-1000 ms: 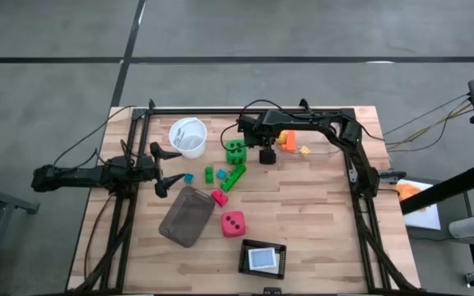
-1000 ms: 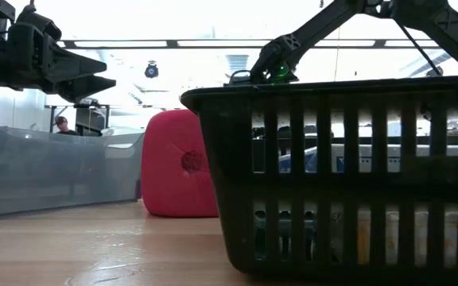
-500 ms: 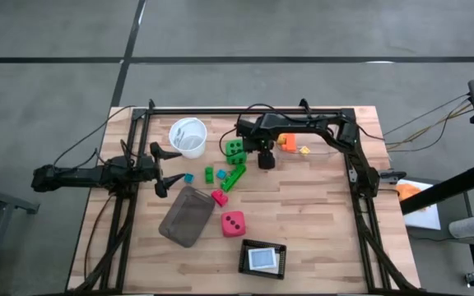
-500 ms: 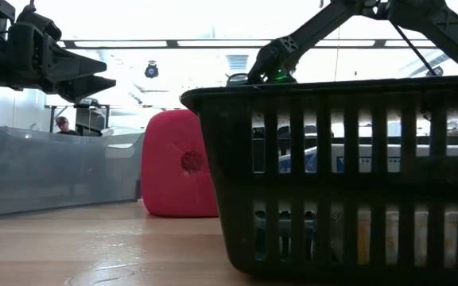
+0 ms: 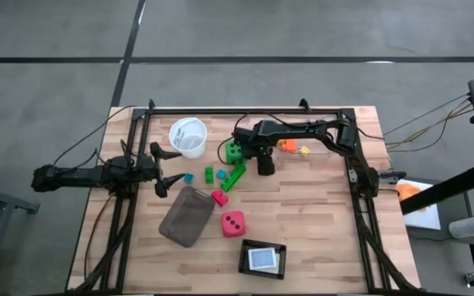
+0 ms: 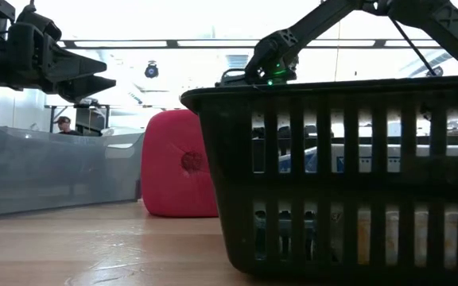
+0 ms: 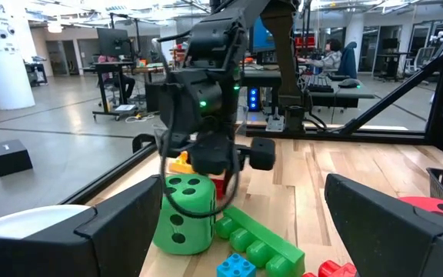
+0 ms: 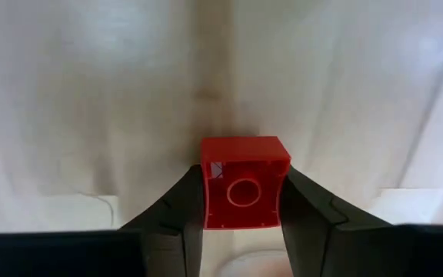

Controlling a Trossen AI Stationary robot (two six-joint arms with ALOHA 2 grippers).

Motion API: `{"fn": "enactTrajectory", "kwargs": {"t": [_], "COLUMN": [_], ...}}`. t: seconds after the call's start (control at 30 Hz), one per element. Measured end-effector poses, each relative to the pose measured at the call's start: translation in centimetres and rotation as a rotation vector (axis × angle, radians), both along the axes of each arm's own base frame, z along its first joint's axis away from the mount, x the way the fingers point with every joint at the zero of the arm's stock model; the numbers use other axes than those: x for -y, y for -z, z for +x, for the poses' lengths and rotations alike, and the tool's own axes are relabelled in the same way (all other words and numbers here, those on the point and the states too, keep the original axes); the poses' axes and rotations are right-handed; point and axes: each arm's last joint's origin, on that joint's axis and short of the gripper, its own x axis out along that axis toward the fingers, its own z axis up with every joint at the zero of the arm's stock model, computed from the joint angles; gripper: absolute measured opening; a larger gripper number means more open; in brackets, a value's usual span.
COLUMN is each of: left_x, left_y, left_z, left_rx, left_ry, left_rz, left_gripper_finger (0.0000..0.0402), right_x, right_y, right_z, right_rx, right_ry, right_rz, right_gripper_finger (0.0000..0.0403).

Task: Pick & Place Toys
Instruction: Put the top red game piece into the transparent bin

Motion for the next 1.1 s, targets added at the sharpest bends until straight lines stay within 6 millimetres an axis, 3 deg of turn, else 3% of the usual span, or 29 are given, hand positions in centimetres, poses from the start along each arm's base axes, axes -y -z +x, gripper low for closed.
{"fn": "enactTrajectory", "kwargs": {"t": [0.3, 0.57, 0.87, 1.1], "left_x": [0.0, 0.0, 0.0, 0.0], "left_y": [0.0, 0.0, 0.0, 0.0], "left_z": [0.0, 0.0, 0.0, 0.0], "left_rx": [0.0, -0.001, -0.003, -0.002], "left_ry": [0.0, 0.0, 0.001, 0.001], "left_rz": [0.0, 0.0, -0.004, -0.004], "left_gripper_finger": [0.0362, 0.0362, 0.0362, 0.0362], "right_x": [-4.3, -8.3, -13.2, -16.4], "right_y": [-0.8, -3.8, -7.4, -6.8], "right_z": [0.5, 0.8, 1.7, 0.8], "right_rx": [-0.022, 0.083, 0.526, 0.964], "right_ry": [-0.071, -0.129, -0.262, -0.373], "right_rz": [0.006, 0.004, 0.172, 0.229], "right_gripper_finger": [0.0122, 0.0122, 0.0122, 0.0122]}}
